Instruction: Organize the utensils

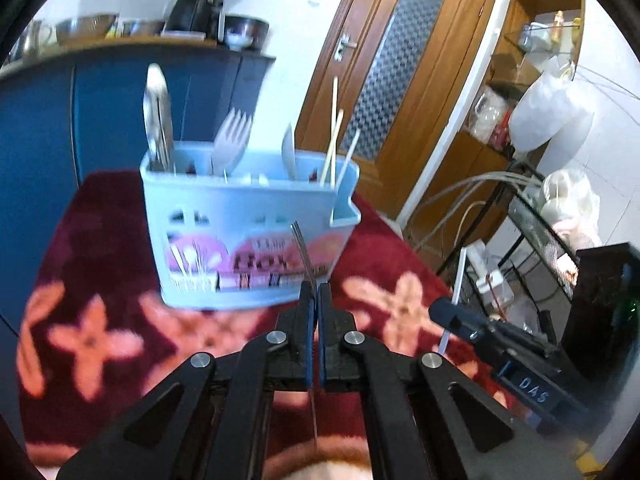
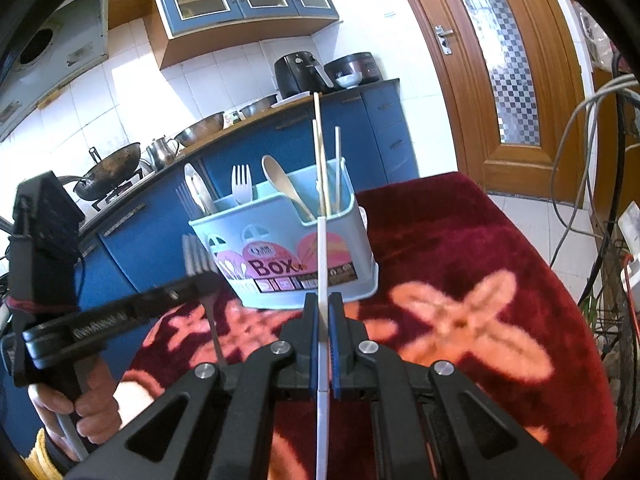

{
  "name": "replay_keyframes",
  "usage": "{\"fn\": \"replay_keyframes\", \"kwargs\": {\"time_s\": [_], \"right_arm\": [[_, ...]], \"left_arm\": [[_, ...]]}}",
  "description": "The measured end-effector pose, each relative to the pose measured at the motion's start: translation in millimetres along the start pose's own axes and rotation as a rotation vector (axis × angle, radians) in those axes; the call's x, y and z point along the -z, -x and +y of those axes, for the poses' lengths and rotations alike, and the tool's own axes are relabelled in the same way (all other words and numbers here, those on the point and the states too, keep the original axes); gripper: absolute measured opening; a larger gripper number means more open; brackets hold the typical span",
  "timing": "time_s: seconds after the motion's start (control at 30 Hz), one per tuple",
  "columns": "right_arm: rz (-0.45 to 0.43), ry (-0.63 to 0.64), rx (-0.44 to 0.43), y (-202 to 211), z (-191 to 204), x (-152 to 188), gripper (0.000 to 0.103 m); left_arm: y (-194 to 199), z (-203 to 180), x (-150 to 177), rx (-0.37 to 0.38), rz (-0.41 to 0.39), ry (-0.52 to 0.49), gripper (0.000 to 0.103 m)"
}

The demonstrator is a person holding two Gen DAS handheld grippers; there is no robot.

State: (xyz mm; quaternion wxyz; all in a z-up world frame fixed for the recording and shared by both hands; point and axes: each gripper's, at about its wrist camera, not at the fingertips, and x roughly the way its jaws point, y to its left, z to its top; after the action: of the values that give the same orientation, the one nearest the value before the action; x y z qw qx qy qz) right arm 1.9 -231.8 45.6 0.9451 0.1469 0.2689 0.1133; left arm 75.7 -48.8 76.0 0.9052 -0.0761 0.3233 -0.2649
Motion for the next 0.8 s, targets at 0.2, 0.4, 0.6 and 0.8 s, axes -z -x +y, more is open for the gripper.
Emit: {"fn": "replay_keyframes", "kwargs": {"time_s": [0.2,0.4,0.6,0.8], "right_arm": [[-0.014,0.015,-0.011,-4,7,-10,0.006],[-0.012,0.020,-0.018,-11,9,-15,0.006],[-0.004,0.012,-0.022,-15,4,-14,0.006],[-0.004,0.002,-0.018,-17,0,-15,0.006]], "left_arm": [[13,2,-24,-0.017,-0.057,-0.011,0.000],[32,3,-60,-0.049,-0.138,-0.048,0.000],[55,-5,-103,-0.097,-0.231,-0.105,0.000],[70,-5,-137,-0.172,-0.310,-0.139,0.000]]}}
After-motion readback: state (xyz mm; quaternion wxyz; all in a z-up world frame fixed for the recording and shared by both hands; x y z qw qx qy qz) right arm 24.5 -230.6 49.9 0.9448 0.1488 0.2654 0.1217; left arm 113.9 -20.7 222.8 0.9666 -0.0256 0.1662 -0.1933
